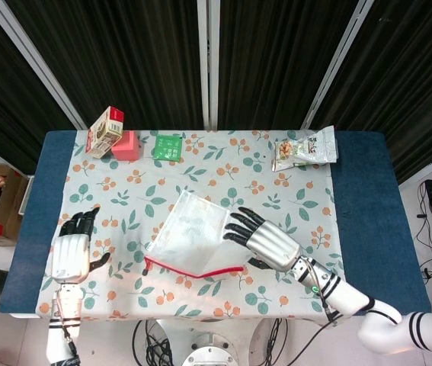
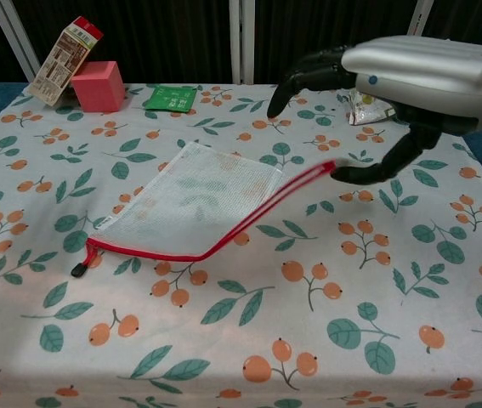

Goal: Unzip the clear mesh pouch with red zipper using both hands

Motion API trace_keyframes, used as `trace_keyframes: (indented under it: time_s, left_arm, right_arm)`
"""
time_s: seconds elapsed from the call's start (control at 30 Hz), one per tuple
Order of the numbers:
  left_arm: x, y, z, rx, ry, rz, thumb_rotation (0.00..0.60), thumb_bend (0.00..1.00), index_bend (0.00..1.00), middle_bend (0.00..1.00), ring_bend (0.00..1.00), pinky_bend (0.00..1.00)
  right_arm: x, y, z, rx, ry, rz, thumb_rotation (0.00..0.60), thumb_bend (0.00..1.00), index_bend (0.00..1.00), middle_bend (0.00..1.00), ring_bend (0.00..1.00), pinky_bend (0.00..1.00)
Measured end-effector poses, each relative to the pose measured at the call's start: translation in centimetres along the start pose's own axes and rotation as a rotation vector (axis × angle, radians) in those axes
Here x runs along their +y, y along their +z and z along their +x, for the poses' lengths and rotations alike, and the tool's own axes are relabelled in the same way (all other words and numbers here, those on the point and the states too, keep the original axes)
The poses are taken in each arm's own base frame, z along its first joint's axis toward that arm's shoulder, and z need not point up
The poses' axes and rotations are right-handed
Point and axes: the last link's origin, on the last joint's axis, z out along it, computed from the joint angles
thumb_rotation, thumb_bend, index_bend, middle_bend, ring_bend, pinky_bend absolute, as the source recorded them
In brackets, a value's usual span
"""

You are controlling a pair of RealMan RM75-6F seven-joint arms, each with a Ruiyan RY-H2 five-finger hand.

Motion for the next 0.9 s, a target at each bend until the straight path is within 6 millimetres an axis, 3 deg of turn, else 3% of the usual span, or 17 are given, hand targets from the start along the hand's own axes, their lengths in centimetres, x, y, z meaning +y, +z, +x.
trace_keyframes:
  time_s: [0.27,0.4,0.5,0.67,0.9]
  left_arm:
    - [-4.2,0.7,0.6,0.007,0.049,0.072,0.6,0.09,0.12,0.17,0.14,0.25]
    - [-6.3,0.4,1.3,-0.013,0.028,0.08,0.6,0.09,0.15,0.17,0.14,0.24]
    - [-8.2,-0.2,1.9,-0.047,0.032,0.057,0.6,0.09,0.18,0.18,0.14,0.24]
    - [-10.9,-2.6,2.2,-0.087,0.081,0.014,0.6,0.09,0.2,0.18,0.14,0.22]
    - [-11.7,-6.6,2.8,-0.044,0.106,0.029,0.6,0.09,0.21,0.18,0.14,0.21]
  right_arm:
    - [3.9,-4.8,-0.3,-0.17,0.026,-0.202,0.6,0.0,0.0,0.0,0.0,0.0]
    - [5.1,-6.9,0.2,-0.11,0.096,-0.279,0.6,0.02,0.0,0.03,0.0,0.0]
    - [6.2,-8.9,0.6,-0.012,0.122,-0.348,0.6,0.13,0.0,0.06,0.0,0.0]
    - [7.7,-13.9,0.8,0.145,0.102,-0.481,0.6,0.14,0.0,0.06,0.0,0.0]
    - [8.4,-21.9,-0.7,0.27,0.113,-0.621,0.6,0.14,0.0,0.06,0.0,0.0]
